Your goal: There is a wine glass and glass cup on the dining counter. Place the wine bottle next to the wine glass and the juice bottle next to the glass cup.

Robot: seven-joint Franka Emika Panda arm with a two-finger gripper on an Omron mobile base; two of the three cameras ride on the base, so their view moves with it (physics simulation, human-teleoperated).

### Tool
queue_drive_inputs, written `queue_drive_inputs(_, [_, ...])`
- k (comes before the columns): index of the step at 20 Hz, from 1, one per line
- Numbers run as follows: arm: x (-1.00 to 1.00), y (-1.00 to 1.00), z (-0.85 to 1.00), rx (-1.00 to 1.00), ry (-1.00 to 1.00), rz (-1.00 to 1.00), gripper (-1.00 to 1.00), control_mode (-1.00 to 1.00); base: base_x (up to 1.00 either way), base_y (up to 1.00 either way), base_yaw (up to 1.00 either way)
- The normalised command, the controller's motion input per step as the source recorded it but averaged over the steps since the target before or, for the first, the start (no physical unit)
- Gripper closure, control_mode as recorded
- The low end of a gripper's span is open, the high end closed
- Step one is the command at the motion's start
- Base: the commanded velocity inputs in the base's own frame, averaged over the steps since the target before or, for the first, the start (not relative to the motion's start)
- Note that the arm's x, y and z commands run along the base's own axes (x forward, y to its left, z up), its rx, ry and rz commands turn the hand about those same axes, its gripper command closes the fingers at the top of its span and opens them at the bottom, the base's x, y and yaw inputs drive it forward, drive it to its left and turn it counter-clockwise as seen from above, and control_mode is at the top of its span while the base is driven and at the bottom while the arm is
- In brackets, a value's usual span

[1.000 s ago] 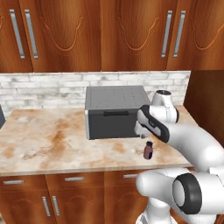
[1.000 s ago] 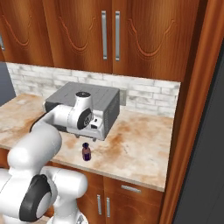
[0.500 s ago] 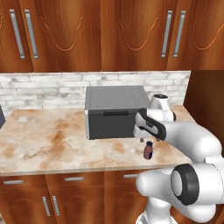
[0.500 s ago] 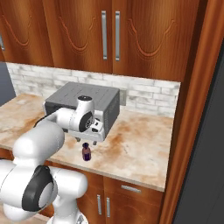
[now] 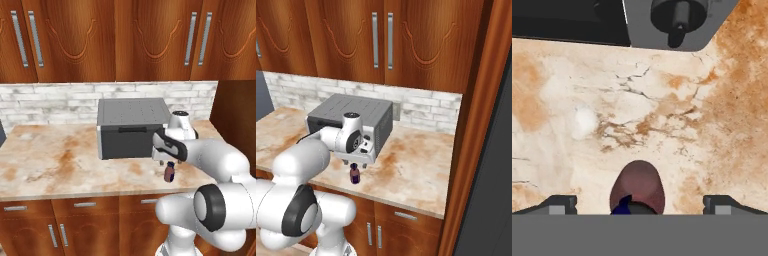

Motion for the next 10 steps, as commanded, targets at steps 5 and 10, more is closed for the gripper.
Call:
queue_drive_inputs(5, [0.00,0.01,-0.16,-0.02,0.00,-0.02,-1.00,-1.00,0.00,0.00,0.00])
queue_drive_inputs(10, [0.00,0.02,-0.10,0.00,0.00,-0.01,-1.00,-1.00,0.00,0.00,0.00])
